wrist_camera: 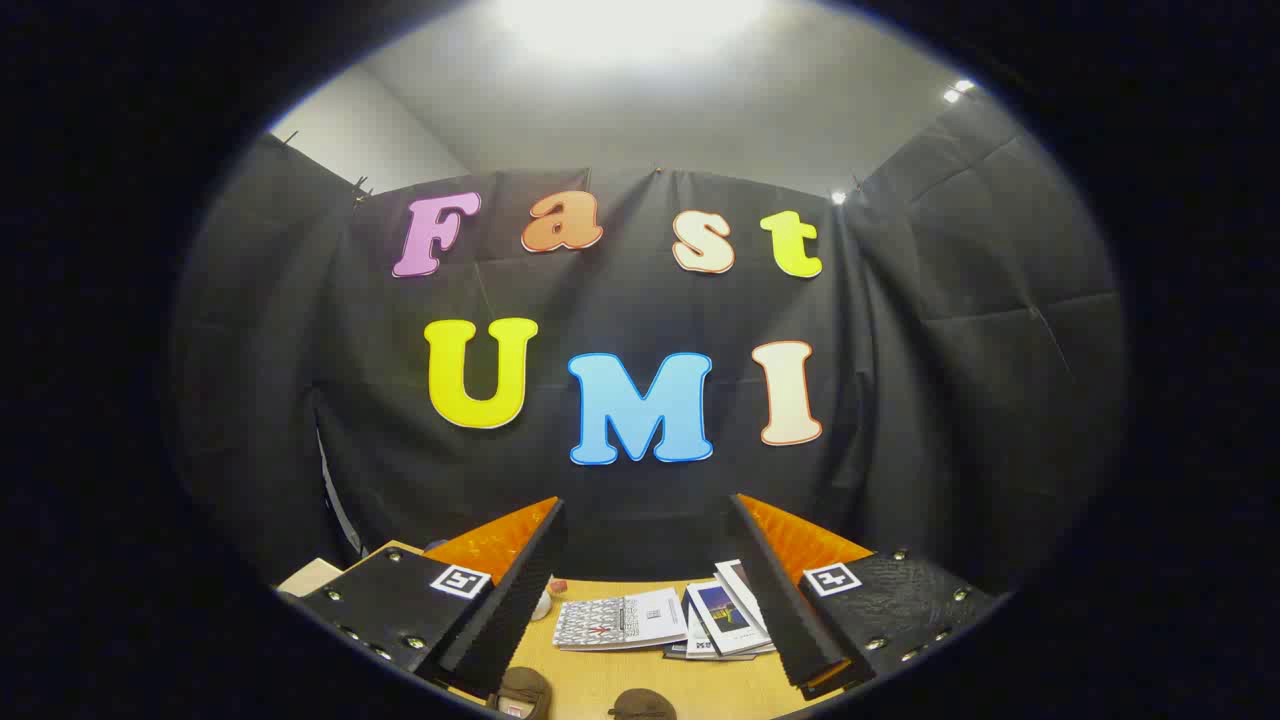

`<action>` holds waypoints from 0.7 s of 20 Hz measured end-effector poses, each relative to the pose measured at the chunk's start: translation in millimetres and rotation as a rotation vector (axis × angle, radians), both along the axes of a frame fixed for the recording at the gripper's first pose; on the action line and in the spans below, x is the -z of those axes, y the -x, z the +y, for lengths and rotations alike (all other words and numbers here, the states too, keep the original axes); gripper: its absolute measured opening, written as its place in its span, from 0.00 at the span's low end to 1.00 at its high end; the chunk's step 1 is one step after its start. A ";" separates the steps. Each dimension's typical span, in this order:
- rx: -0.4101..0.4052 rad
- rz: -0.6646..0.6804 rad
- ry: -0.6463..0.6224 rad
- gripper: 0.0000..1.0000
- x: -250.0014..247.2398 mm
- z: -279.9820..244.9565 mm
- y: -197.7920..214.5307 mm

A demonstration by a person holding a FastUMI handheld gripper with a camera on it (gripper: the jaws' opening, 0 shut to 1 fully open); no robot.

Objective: Open the storage box then place both shoes into the box .Put the left shoe in first, then the right shoe, with the right side of both shoes facing outward in a uniform manner.

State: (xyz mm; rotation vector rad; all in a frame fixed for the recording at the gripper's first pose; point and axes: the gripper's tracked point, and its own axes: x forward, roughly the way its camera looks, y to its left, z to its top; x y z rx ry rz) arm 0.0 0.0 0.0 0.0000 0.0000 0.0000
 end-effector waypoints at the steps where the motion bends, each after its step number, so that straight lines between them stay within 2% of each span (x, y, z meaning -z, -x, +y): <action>1: 0.001 -0.002 -0.003 0.98 0.1 0.7 -0.5; 9: -0.019 -0.011 -0.040 0.98 2.7 9.7 -2.3; 14: -0.052 -0.020 0.007 0.98 -4.4 12.2 -5.7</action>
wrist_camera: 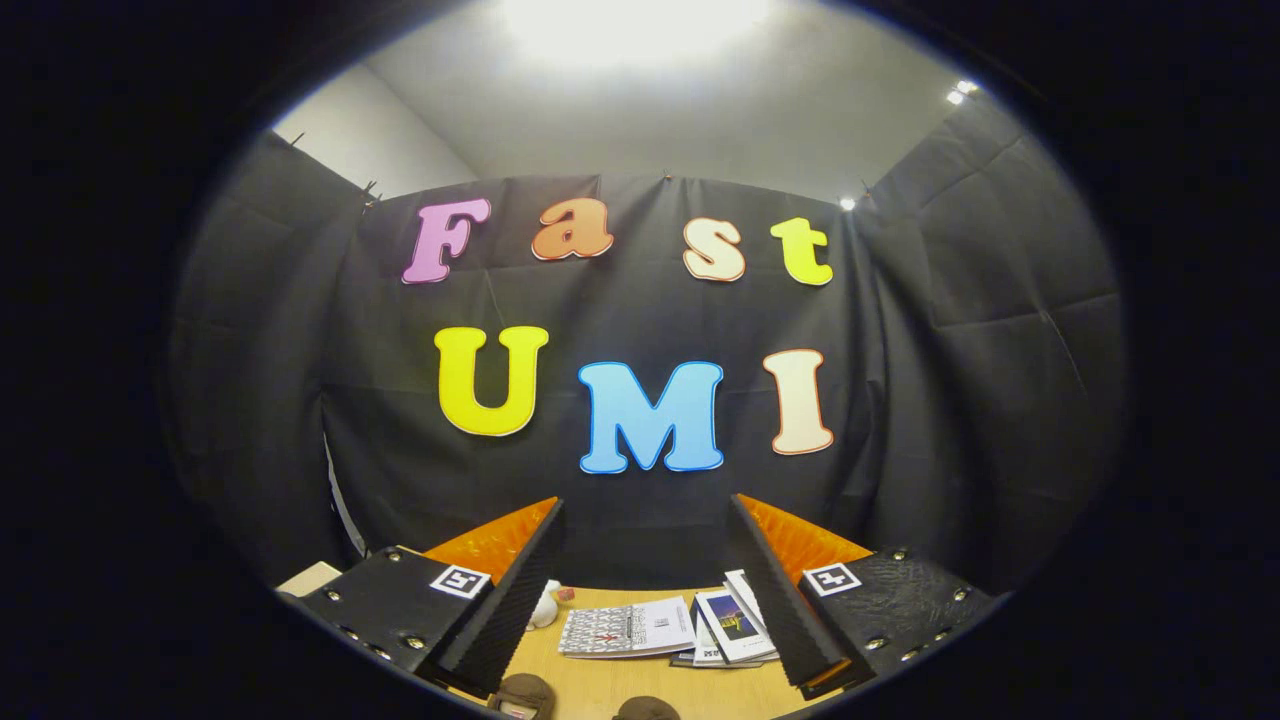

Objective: Open the storage box then place both shoes into the box .Put the left shoe in first, then the right shoe, with the right side of both shoes facing outward in a uniform manner.

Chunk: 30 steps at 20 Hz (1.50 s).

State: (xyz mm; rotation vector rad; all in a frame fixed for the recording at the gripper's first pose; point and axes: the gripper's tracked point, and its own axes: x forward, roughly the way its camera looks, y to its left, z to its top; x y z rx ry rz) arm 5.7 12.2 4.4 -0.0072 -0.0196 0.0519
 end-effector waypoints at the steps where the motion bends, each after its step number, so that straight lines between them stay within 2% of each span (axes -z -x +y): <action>1: -0.013 0.012 -0.004 0.98 2.4 3.6 -0.1; 5: -0.028 0.028 -0.001 0.98 13.3 6.2 -1.3; 10: -0.073 0.069 -0.061 0.98 42.1 28.9 -9.2; 17: -0.222 0.167 -0.135 0.99 107.0 93.2 -13.4; 30: -0.504 0.521 -0.358 0.98 222.0 220.2 3.9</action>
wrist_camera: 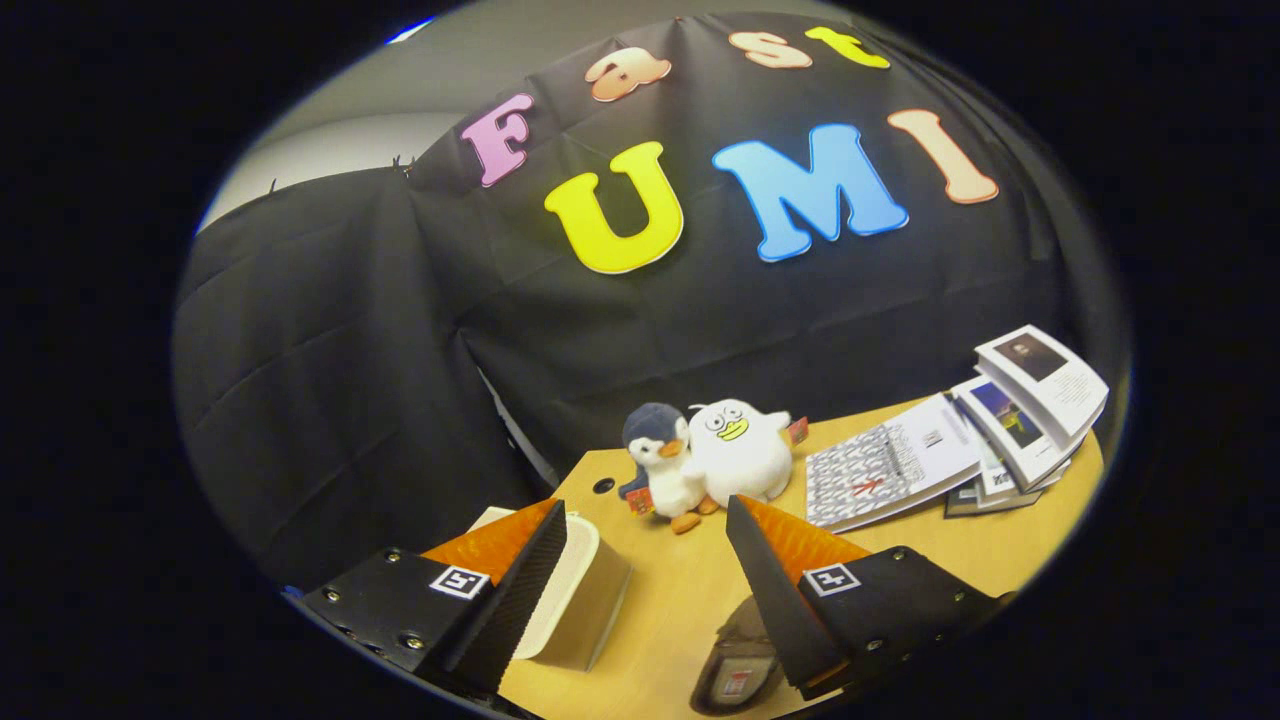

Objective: Open the storage box then place both shoes into the box .Put the left shoe in first, then the right shoe, with the right side of both shoes facing outward in a uniform manner.

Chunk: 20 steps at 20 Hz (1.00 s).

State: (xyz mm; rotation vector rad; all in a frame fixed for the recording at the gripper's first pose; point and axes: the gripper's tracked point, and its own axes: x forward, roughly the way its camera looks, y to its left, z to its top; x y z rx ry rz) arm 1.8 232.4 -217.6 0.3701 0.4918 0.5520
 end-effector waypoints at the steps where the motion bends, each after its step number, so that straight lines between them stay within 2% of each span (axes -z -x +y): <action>1: -0.023 0.035 -0.014 0.98 7.3 8.9 3.0; 4: -0.098 0.116 -0.045 0.98 27.6 34.0 11.5; 5: -0.124 0.142 -0.052 0.93 34.0 40.5 13.5; 8: -0.219 0.259 -0.113 0.94 58.5 70.2 27.6; 14: -0.325 0.433 -0.170 0.93 98.1 102.6 41.9; 20: -0.422 0.552 -0.187 0.93 135.1 129.7 59.8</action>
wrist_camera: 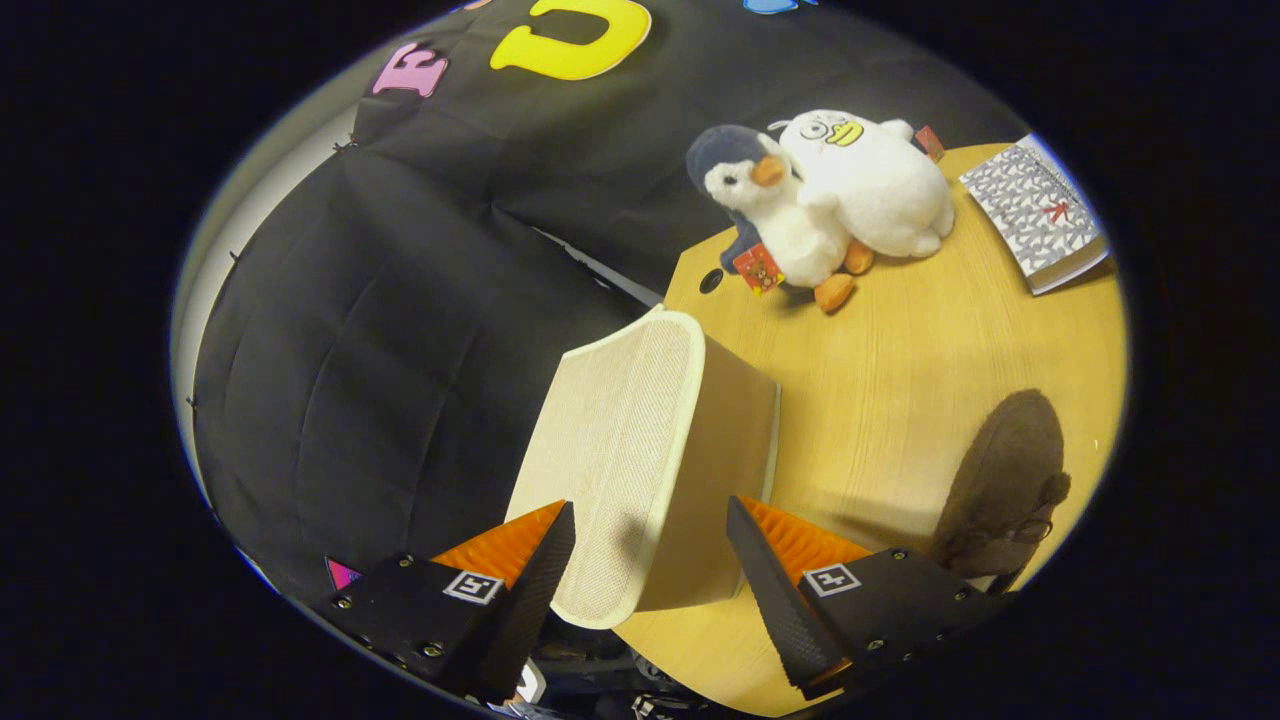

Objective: Open the storage box then place both shoes into the box .Put the left shoe in first, then the right shoe, with the right side of both shoes facing outward in a uniform manner.

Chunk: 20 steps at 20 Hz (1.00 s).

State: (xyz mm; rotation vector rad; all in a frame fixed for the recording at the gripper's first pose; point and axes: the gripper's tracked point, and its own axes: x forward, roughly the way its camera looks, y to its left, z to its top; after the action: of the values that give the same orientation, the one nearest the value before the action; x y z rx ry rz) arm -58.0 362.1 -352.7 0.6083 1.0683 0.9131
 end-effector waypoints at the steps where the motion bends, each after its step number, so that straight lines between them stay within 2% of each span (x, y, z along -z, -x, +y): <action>1: -0.005 0.024 -0.010 0.93 3.9 3.8 1.4; 4: -0.010 0.079 -0.043 0.92 7.0 14.0 9.4; 5: -0.019 0.082 -0.052 0.87 5.4 15.6 12.2; 6: -0.023 0.077 -0.068 0.87 3.0 17.4 11.4; 9: 0.037 0.154 -0.112 0.31 -6.3 18.6 4.3; 10: 0.046 0.179 -0.121 0.16 -9.8 21.0 2.2; 11: 0.031 0.171 -0.135 0.06 -11.5 22.7 -0.1; 17: -0.015 0.135 -0.179 0.06 -28.0 23.8 8.0; 20: -0.044 0.119 -0.163 0.06 -30.2 26.0 12.3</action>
State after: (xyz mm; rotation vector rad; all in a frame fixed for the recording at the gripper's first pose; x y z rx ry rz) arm -70.3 388.1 -322.5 0.7846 1.1243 1.0190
